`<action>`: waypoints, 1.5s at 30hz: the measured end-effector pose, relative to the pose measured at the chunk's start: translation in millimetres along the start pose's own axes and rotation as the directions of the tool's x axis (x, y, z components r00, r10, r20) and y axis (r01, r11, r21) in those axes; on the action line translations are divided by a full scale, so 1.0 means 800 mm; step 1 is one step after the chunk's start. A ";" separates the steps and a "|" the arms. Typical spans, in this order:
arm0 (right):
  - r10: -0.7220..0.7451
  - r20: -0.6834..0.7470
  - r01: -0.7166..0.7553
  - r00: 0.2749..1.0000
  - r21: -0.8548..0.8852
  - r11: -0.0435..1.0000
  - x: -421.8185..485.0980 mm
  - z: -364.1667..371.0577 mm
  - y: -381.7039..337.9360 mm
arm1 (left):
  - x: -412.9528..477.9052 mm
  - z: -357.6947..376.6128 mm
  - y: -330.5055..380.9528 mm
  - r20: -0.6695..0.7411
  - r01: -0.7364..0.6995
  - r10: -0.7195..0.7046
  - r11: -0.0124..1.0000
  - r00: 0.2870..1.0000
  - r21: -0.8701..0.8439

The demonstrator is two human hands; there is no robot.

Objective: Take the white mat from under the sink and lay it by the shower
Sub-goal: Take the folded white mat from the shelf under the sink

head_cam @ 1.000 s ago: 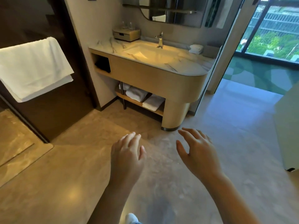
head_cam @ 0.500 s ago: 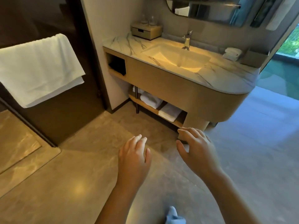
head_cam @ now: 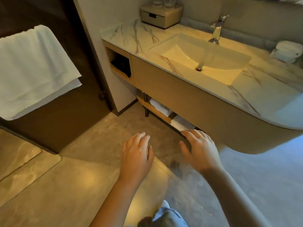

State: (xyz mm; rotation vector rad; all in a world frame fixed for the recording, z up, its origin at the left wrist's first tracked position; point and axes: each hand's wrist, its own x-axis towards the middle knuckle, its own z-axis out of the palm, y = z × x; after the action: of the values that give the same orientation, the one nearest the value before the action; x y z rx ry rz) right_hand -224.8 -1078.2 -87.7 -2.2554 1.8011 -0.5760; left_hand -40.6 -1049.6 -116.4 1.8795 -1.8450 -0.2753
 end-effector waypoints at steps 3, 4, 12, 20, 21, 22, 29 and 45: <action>0.024 0.033 -0.024 0.999 -0.002 1.000 0.049 0.034 0.017 | 0.045 0.032 -0.019 0.027 -0.016 0.016 1.000 1.000 0.010; 0.022 0.017 -0.023 1.000 0.007 1.000 0.063 0.048 0.023 | 0.060 0.045 -0.027 0.037 -0.025 0.025 1.000 0.999 0.011; 0.000 -0.003 0.000 1.000 0.031 1.000 0.164 0.214 0.092 | 0.174 0.205 -0.121 0.053 -0.171 0.168 0.984 0.984 0.049; 0.134 -0.051 -0.136 0.990 -0.021 0.991 0.225 0.421 0.201 | 0.259 0.417 -0.222 0.052 -0.272 0.276 0.960 0.960 -0.068; 0.146 -0.057 -0.148 0.988 -0.035 0.988 0.228 0.446 0.219 | 0.268 0.445 -0.232 0.048 -0.277 0.282 0.957 0.958 -0.083; 0.163 -0.062 -0.166 0.985 -0.046 0.985 0.231 0.470 0.236 | 0.277 0.472 -0.242 0.052 -0.276 0.280 0.958 0.958 -0.084; 0.290 -0.159 -0.310 0.944 -0.126 0.942 0.239 0.611 0.346 | 0.327 0.624 -0.289 0.057 -0.395 0.396 0.918 0.917 -0.015; 0.180 -0.417 -0.275 0.891 -0.179 0.945 0.289 0.733 0.501 | 0.356 0.771 -0.317 0.020 -0.431 0.435 0.898 0.900 -0.086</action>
State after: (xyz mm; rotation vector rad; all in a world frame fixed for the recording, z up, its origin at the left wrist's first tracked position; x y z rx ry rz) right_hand -294.5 -1448.2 -732.6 -2.1289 2.4094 -0.8649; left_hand -87.7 -1460.4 -712.5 1.3675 -2.1828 -0.2257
